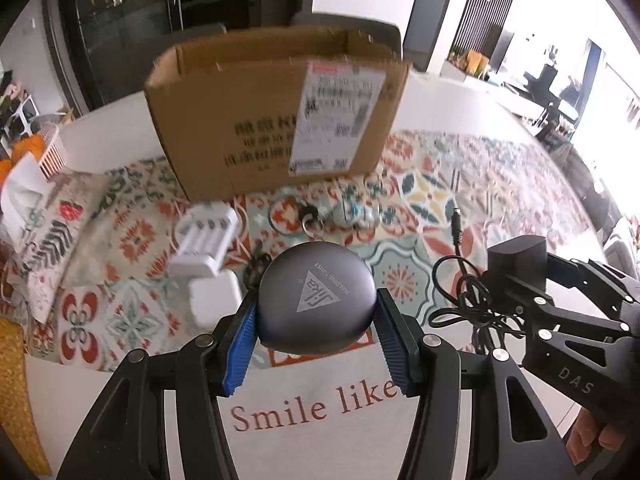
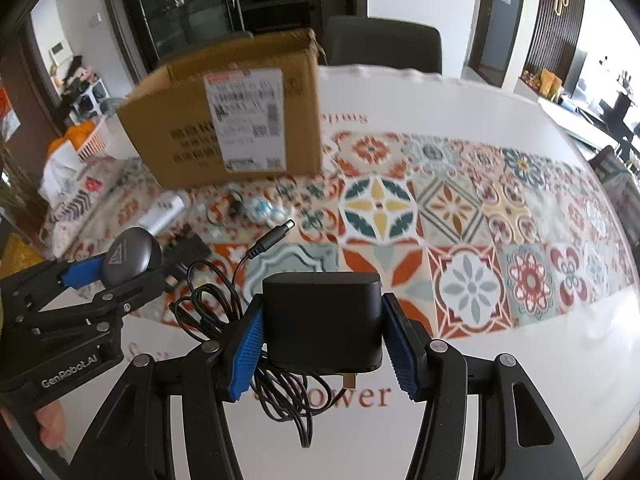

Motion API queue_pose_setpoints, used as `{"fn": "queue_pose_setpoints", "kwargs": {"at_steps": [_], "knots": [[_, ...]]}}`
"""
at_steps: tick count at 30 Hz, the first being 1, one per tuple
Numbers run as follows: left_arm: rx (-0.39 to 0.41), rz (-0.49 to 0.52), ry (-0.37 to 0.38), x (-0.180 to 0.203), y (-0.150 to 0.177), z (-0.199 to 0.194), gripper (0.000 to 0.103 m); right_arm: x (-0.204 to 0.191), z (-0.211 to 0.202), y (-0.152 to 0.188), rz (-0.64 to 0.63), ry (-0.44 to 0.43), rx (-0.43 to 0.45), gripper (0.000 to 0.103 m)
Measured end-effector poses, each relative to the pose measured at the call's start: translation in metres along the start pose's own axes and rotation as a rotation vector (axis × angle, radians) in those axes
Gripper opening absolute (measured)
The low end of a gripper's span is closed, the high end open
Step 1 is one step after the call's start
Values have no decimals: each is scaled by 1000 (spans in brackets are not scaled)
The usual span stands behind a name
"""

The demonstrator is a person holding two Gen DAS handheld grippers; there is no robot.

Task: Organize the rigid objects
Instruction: 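Carry the grey speaker with the left gripper and the black adapter with the right gripper into the box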

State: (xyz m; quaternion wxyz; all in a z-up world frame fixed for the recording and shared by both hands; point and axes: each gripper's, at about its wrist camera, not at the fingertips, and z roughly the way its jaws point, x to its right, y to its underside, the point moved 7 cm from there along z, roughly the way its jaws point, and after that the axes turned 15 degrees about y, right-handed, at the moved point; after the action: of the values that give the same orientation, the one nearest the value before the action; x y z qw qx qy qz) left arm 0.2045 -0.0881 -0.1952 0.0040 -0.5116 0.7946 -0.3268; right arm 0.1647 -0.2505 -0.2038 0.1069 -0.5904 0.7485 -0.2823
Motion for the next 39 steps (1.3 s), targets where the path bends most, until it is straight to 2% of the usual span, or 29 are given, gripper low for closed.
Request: {"fn": "queue_pose_setpoints", "kwargs": {"at_steps": [20, 39], "knots": [[204, 65, -52, -16, -64, -85, 55, -35, -68, -76, -16, -50, 218, 56], [283, 130, -72, -25, -137, -105, 55, -46, -83, -152, -12, -70, 344, 56]]}}
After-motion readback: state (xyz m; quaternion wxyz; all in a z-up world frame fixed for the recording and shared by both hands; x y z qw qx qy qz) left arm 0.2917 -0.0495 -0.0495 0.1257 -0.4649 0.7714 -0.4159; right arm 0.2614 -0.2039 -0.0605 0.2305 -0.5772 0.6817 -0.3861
